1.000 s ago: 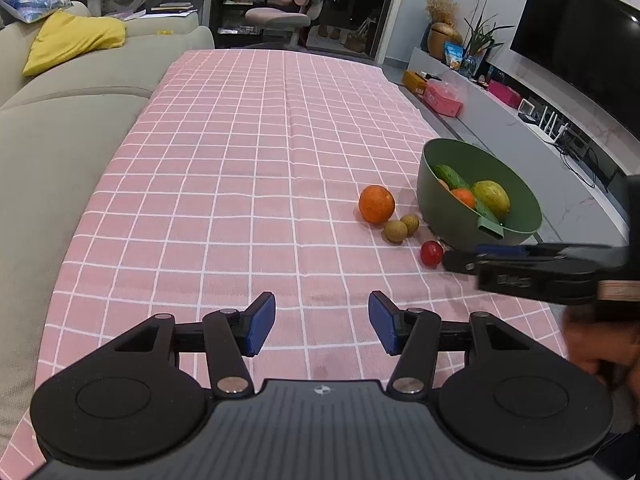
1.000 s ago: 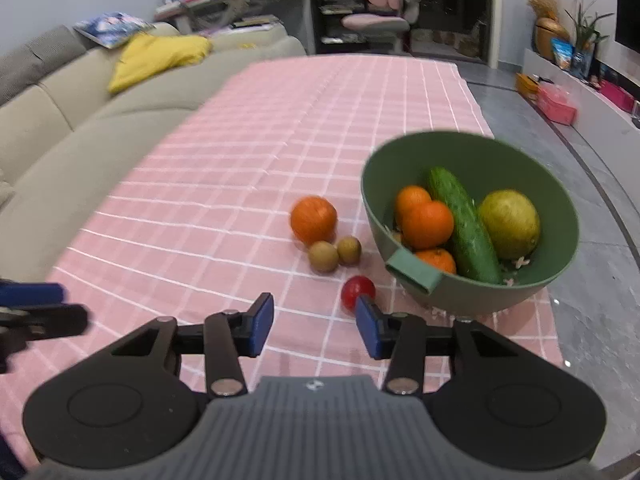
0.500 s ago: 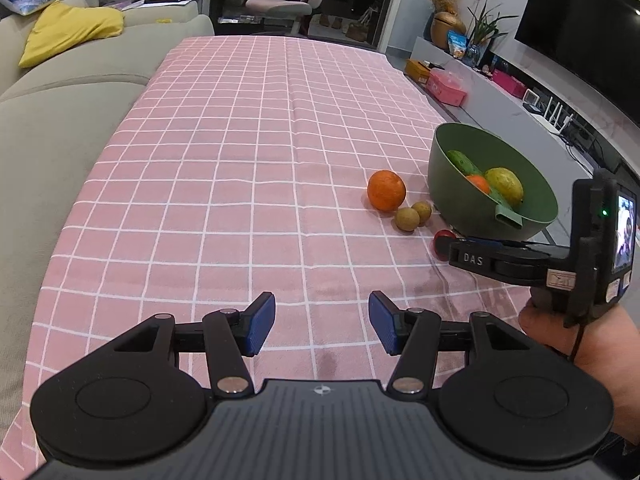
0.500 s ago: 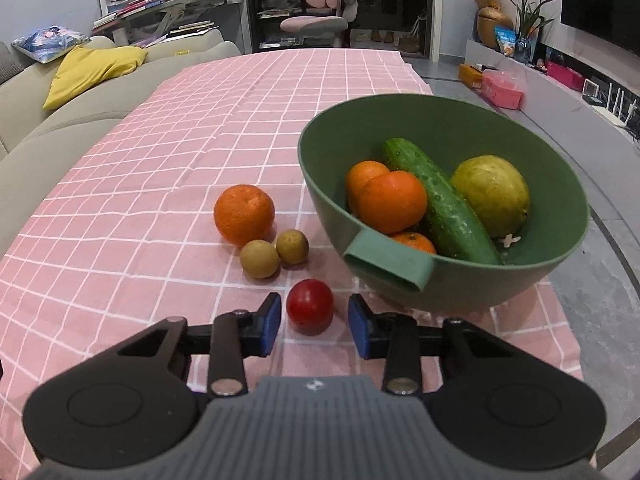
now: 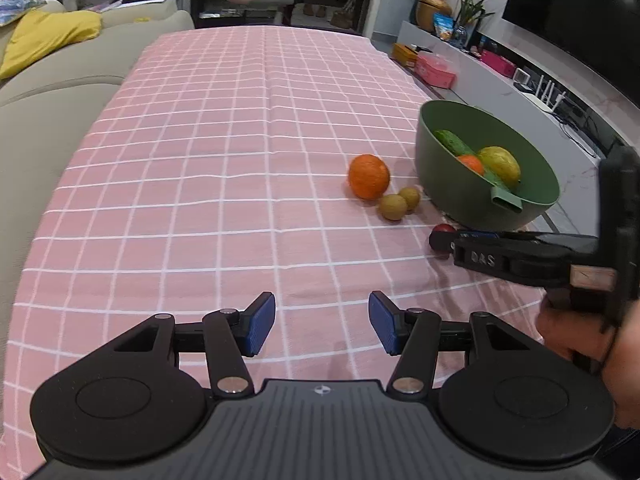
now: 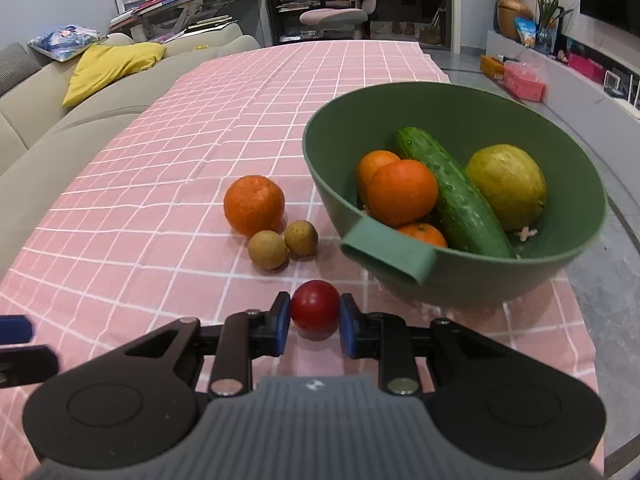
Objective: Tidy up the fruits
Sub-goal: 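Grasp the red tomato with the right tool while the left tool grasps a brown kiwi, then carry the tomato and kiwi over the colander and open both tools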
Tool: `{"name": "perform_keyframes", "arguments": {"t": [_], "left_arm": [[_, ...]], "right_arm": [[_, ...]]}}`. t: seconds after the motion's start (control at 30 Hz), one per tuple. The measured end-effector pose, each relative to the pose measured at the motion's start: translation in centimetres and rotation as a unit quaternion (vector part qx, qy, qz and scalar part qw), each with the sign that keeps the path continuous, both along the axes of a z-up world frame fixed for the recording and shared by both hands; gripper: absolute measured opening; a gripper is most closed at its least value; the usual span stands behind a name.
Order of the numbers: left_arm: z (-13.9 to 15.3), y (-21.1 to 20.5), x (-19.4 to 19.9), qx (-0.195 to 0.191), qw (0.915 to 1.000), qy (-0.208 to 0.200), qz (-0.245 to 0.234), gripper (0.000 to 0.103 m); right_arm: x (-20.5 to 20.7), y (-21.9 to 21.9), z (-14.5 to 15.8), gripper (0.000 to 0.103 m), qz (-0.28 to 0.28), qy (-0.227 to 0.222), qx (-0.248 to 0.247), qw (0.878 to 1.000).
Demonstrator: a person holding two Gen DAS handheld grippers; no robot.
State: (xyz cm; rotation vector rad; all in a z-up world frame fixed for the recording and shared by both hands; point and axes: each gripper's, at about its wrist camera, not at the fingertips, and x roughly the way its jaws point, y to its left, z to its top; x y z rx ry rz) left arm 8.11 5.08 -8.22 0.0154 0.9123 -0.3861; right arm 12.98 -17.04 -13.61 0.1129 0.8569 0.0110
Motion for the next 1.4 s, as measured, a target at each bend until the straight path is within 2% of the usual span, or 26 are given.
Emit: {"name": "perform_keyframes", "arguments": {"t": [0.2,0.33,0.47,0.7,0.83,1.27,1.3,1.37,1.4], "left_arm": [[-1.0,-2.6,2.3,-0.005,0.9995,-0.014,-0.027,0.064],[-2.2,-4.4,4.0,-0.026,0.9977,-0.015,-0.060,0.057],[-3.1,-6.0,5.6,-0.014,0.9963,-0.032,-0.079,0.057],[-4.1,-8.0,7.9,-0.010,0.9931,-0.034,-0.112,0.056],[-4.4,-8.4,8.5,-0.026,0.9926,-0.026,-0.116,0.046],[-5.1,-8.8,9.6,-0.042,0.9930,-0.025,-0.107,0.045],[-5.1,-8.8,9.6,-0.043,0.9930,-0.025,-0.107,0.044],[-5.1,-8.8,9.6,-0.043,0.9929,-0.024,-0.108,0.034],[-5.1,-8.8,9.6,-0.043,0.9929,-0.024,-0.108,0.032]], "right_arm": [[-2.7,-1.3,1.6,0.022,0.020,0.006,0.011,1.000],[-4.1,-2.3,1.8,0.022,0.028,0.006,-0.002,1.000],[-4.7,-3.7,1.5,0.022,0.021,0.013,0.002,1.000],[-4.6,-5.0,1.2,0.022,0.011,0.019,0.020,1.000],[-4.4,-5.2,0.8,0.023,0.010,0.024,0.025,0.999],[-4.1,-5.0,0.1,0.025,0.014,0.036,0.020,0.999],[-4.1,-4.9,0.1,0.025,0.014,0.037,0.018,0.999],[-4.1,-4.8,0.1,0.025,0.013,0.040,0.016,0.999],[-4.1,-4.8,0.0,0.025,0.012,0.041,0.016,0.999]]}}
